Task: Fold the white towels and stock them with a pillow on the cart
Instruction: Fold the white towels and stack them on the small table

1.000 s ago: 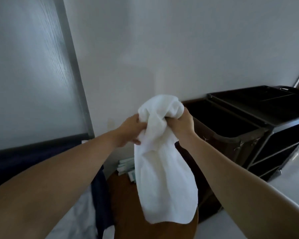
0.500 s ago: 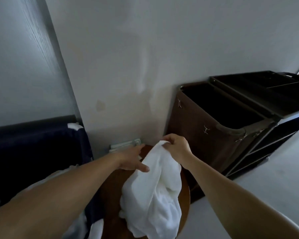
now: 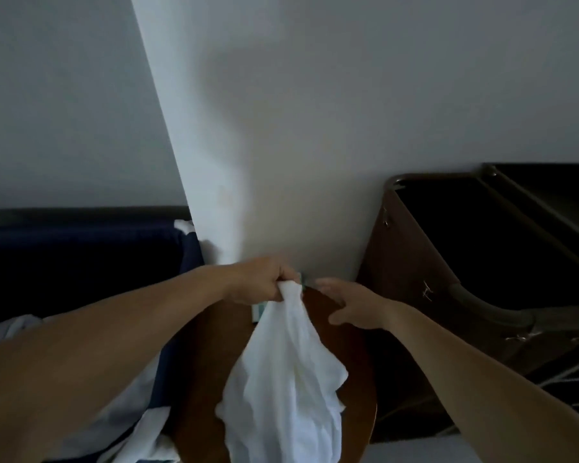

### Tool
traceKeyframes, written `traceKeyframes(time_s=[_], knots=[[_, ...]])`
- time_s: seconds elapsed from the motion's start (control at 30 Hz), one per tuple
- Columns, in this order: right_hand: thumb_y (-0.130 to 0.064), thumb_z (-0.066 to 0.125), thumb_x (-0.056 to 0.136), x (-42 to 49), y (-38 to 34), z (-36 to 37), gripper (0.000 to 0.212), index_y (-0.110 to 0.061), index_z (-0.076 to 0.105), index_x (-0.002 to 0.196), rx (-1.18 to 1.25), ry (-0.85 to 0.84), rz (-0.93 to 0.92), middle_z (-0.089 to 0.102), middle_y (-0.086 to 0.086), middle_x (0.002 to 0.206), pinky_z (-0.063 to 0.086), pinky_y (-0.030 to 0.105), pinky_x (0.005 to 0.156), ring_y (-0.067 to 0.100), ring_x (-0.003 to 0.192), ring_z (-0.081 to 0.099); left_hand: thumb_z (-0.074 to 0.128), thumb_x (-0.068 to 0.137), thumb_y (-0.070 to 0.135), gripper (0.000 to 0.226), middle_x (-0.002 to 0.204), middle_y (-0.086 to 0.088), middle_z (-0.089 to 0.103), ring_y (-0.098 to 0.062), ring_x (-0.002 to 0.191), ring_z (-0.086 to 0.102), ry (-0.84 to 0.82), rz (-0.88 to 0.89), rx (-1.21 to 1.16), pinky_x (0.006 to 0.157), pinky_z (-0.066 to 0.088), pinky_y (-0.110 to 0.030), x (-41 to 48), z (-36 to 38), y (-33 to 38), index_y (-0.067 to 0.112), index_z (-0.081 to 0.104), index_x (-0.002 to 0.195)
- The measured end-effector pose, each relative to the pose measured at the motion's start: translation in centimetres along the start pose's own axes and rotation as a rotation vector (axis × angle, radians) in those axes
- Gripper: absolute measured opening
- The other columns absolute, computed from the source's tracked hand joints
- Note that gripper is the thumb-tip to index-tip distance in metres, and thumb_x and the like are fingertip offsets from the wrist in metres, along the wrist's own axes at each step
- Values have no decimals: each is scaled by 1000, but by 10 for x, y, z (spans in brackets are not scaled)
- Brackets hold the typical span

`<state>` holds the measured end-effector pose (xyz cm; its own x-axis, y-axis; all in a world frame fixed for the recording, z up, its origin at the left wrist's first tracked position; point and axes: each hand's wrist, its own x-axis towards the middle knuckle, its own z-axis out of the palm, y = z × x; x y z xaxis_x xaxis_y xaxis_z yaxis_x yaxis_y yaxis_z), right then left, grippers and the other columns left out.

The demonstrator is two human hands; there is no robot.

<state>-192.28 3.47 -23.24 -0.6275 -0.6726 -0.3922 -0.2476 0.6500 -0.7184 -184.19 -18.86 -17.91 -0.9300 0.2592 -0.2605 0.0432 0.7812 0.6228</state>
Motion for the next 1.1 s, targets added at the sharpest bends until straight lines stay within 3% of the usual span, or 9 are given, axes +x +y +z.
traceKeyframes(time_s=[0.07,0.2,0.4,0.53,0.6,0.67,0.77,0.93,1.1], knots=[[-18,71,89,12,4,10,73,-27,35,152,-163,-113,-56,42,-4,147,39,33,110,17,133,42,70,90,9,22,87,22,70,14,81,61,81,11,-89,70,47,-3,-2,-9,15,26,76,100],[-31,61,96,33,5,17,6,-27,64,100,-207,-17,-120,65,-4,104,46,21,77,20,97,62,73,86,5,22,87,25,73,10,88,65,160,28,-176,73,47,-6,-10,-20,20,25,77,94],[-32,60,96,29,-19,-20,31,-25,51,67,-322,244,-185,56,-9,71,37,24,56,17,72,56,63,87,7,20,104,3,63,-15,90,61,54,-244,317,75,52,-25,-26,-21,-24,22,60,99],[-39,55,91,23,-70,-17,19,-28,51,75,-317,373,-317,58,-9,77,43,31,61,16,73,56,76,75,17,81,124,8,49,-16,100,58,-184,-334,119,71,57,-22,-26,-18,-20,40,32,139],[-46,57,92,16,-90,-13,25,-36,48,70,-335,355,-374,54,-17,71,35,17,56,0,66,52,82,73,30,101,132,12,48,-12,111,54,-17,-226,-24,82,53,-21,-22,-23,-6,43,18,148],[-47,63,91,9,-102,-12,19,-39,55,76,-304,356,-392,57,-19,71,37,12,56,-3,66,54,78,81,30,78,126,4,57,-16,109,56,235,-121,54,91,49,-29,-15,-30,9,24,35,146],[-35,66,89,1,-99,-16,6,-33,64,94,-304,461,-335,66,-11,84,44,25,67,10,78,61,60,96,24,16,92,-3,62,-20,85,56,214,-56,238,72,43,-31,-13,-45,25,9,63,100],[-21,61,87,-4,-65,-17,22,-26,47,71,-321,520,-39,53,-9,73,34,24,52,18,71,57,53,96,19,23,72,3,53,-11,63,46,335,-54,12,54,32,-24,-16,-69,40,15,54,73],[-20,54,96,-10,-30,-33,15,-16,63,85,-248,487,212,64,2,84,42,26,58,18,77,63,53,92,18,24,72,-3,53,-19,65,50,482,-174,-60,55,38,-29,-25,-90,25,11,52,70]])
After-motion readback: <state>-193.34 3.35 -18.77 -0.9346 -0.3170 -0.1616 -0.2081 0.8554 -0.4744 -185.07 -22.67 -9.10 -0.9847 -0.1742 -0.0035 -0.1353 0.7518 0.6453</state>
